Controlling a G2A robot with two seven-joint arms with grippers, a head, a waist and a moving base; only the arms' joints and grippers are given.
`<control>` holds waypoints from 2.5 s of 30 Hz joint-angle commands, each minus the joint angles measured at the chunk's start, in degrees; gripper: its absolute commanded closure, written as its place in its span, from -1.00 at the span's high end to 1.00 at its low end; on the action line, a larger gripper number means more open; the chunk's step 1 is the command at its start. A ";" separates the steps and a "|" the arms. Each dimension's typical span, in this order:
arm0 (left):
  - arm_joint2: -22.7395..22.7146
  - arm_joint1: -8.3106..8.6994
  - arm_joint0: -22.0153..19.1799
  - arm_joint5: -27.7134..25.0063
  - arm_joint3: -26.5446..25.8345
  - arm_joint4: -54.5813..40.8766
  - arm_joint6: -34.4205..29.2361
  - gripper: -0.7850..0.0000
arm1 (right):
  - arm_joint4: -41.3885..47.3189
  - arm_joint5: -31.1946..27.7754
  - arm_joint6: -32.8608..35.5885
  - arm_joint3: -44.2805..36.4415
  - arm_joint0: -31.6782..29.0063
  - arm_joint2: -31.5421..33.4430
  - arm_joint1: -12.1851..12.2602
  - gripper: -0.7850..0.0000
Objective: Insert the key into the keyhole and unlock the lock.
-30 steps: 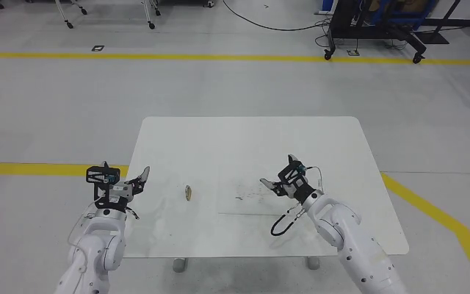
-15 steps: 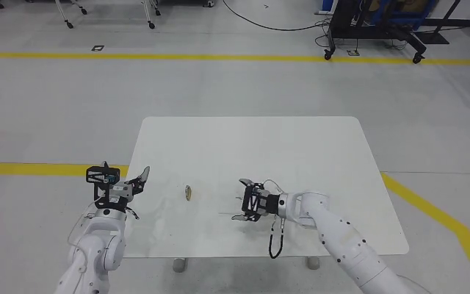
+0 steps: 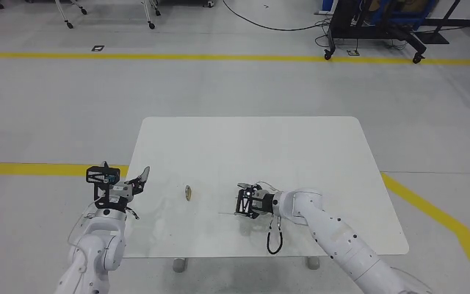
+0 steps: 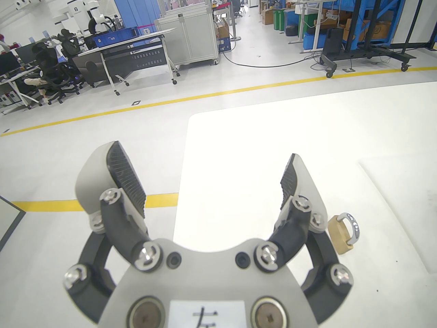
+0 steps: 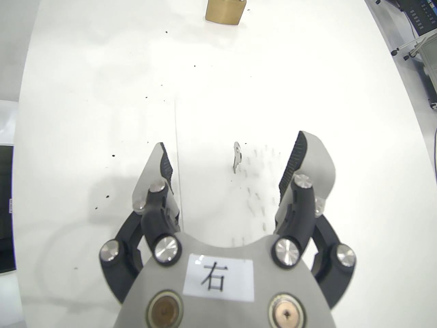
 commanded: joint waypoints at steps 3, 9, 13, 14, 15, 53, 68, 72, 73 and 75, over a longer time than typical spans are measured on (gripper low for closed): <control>0.00 0.00 0.00 0.00 0.00 0.00 0.00 1.00 | 0.25 0.48 0.56 1.30 1.12 -0.70 -0.30 -0.03; 0.00 0.00 0.00 0.00 0.00 0.00 0.00 1.00 | 0.62 0.35 1.17 2.83 2.52 -1.90 -0.73 -0.56; 0.00 0.00 0.00 0.00 0.00 0.00 0.00 1.00 | 0.85 0.29 0.60 3.13 3.08 -2.50 -0.93 -1.00; 0.00 0.00 0.00 0.00 0.00 0.00 0.00 1.00 | 0.67 0.29 0.28 3.09 3.11 -2.47 -0.89 -1.00; 0.00 0.00 0.00 0.00 0.00 0.00 0.00 1.00 | 0.57 0.36 -0.17 2.97 3.04 -2.34 -0.83 -1.00; 12.99 -0.38 -7.27 -11.24 -2.44 12.06 -9.75 1.00 | -2.26 4.31 -19.69 -1.75 -3.27 2.71 1.70 -1.00; 27.43 -1.91 -19.71 -17.96 8.02 23.56 -12.27 1.00 | -3.81 2.65 -35.51 10.05 1.62 -0.30 1.21 -1.00; 30.08 -2.37 -21.20 -15.64 11.43 27.89 -12.94 1.00 | -3.18 3.27 -36.64 11.75 2.48 -1.06 0.86 -1.00; 30.49 -2.52 -21.52 -15.14 12.04 27.88 -13.21 1.00 | -3.00 3.47 -37.03 12.09 2.62 -1.11 0.82 -1.00; 31.09 -2.76 -22.16 -14.44 13.13 28.04 -13.58 1.00 | -2.56 3.86 -37.95 12.67 2.74 -1.04 0.80 -1.00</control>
